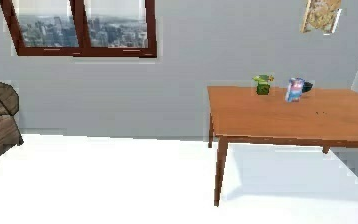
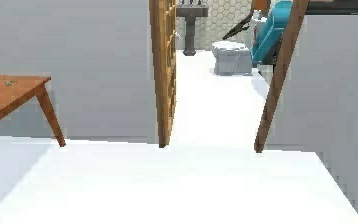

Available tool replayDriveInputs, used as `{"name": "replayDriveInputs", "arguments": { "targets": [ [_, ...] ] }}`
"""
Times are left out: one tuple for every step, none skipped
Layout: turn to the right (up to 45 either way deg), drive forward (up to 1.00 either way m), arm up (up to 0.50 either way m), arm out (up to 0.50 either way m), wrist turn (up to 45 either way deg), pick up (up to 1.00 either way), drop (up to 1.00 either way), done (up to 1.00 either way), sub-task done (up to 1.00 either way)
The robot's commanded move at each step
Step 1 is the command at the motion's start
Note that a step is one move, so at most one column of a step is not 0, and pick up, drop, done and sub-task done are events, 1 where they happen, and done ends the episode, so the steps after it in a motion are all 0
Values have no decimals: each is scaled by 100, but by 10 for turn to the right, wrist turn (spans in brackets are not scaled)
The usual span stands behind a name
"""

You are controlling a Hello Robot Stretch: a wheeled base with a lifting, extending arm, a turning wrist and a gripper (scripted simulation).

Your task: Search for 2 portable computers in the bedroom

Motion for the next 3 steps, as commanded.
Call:
{"name": "replayDriveInputs", "arguments": {
  "targets": [
    [0,20,0,0,0,0,0,0,0],
    [-450,0,0,0,0,0,0,0,0],
    [-330,0,0,0,0,0,0,0,0]
  ]
}}
